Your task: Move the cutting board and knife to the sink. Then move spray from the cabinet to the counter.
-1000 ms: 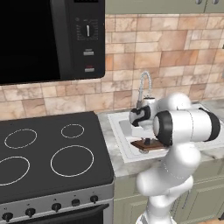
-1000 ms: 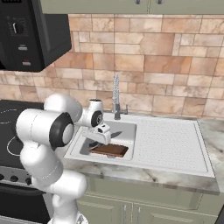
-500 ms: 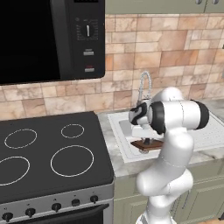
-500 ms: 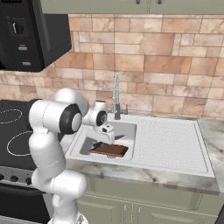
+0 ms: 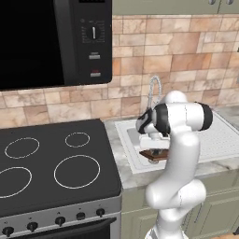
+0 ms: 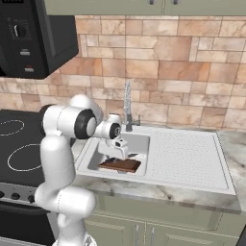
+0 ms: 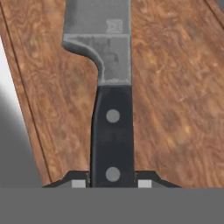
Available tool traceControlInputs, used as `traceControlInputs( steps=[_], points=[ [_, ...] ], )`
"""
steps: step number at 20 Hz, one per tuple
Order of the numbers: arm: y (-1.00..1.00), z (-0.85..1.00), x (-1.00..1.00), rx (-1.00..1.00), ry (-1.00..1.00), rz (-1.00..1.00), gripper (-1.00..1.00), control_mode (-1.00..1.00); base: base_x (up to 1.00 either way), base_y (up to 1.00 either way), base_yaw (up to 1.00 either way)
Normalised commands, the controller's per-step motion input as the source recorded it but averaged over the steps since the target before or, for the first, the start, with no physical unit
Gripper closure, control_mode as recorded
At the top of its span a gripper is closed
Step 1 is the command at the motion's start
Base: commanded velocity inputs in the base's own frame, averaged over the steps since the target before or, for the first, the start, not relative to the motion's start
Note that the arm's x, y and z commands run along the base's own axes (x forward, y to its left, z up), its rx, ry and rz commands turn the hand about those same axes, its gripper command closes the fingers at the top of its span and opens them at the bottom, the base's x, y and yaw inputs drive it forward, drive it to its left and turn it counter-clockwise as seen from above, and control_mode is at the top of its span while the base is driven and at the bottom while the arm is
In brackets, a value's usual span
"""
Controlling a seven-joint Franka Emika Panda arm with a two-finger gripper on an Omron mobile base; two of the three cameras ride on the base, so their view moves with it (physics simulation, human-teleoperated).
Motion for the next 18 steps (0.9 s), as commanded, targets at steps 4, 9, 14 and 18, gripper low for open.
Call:
traceControlInputs(
  steps=[4,9,14,18],
  points=[
    [-0.03,-0.32,0.08,0.00,0.02,0.00,1.00,-1.00,0.00,0.00,0.00],
    [-0.02,-0.30,0.06,0.01,0.00,0.00,1.00,-1.00,0.00,0.00,0.00],
    [-0.03,-0.24,0.09,0.02,0.00,0.00,1.00,-1.00,0.00,0.00,0.00],
    [-0.02,-0.27,0.06,0.01,0.00,0.00,1.00,-1.00,0.00,0.00,0.00]
  ],
)
